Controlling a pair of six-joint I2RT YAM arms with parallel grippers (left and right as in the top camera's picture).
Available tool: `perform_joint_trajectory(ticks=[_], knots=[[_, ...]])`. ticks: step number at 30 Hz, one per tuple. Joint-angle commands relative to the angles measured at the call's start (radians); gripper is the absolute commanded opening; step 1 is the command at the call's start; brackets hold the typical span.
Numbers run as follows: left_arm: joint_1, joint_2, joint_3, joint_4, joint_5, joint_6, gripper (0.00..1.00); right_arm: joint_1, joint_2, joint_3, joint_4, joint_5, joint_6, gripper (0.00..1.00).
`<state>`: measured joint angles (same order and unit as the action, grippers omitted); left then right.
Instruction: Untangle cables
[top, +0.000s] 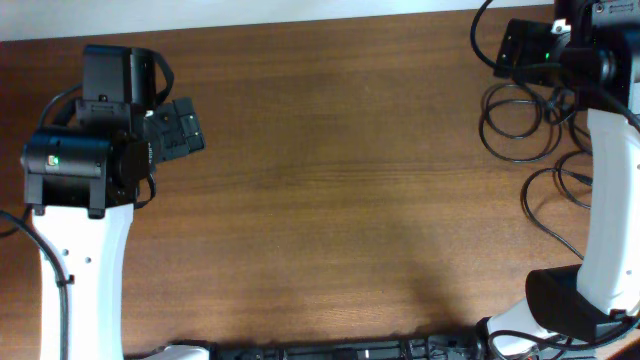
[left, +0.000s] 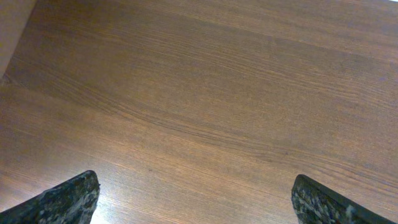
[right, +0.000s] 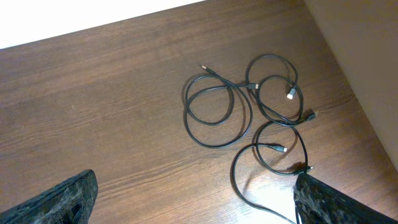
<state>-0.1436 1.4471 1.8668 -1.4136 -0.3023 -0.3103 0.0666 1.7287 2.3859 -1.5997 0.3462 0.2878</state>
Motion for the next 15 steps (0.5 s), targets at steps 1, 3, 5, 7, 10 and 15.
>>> perform_joint_trajectory(ticks=[1,3,5,7,10,15], knots=[[0.003,-0.014,0.013,0.002,0.000,-0.011,0.99,0.005,0.001,-0.005,0.002,-0.006,0.009,1.00],[0.003,-0.014,0.013,0.002,0.000,-0.011,0.99,0.005,0.001,-0.005,0.002,-0.006,0.009,1.00],[0.003,-0.014,0.013,0.002,0.000,-0.011,0.99,0.005,0.001,-0.005,0.002,-0.006,0.009,1.00],[0.003,-0.014,0.013,0.002,0.000,-0.011,0.99,0.005,0.001,-0.005,0.002,-0.006,0.009,1.00],[0.002,-0.014,0.013,0.002,0.000,-0.010,0.99,0.005,0.001,-0.005,0.002,-0.006,0.009,1.00],[0.002,-0.016,0.011,-0.002,-0.011,-0.010,0.99,0.005,0.001,-0.005,0.002,-0.006,0.009,1.00]])
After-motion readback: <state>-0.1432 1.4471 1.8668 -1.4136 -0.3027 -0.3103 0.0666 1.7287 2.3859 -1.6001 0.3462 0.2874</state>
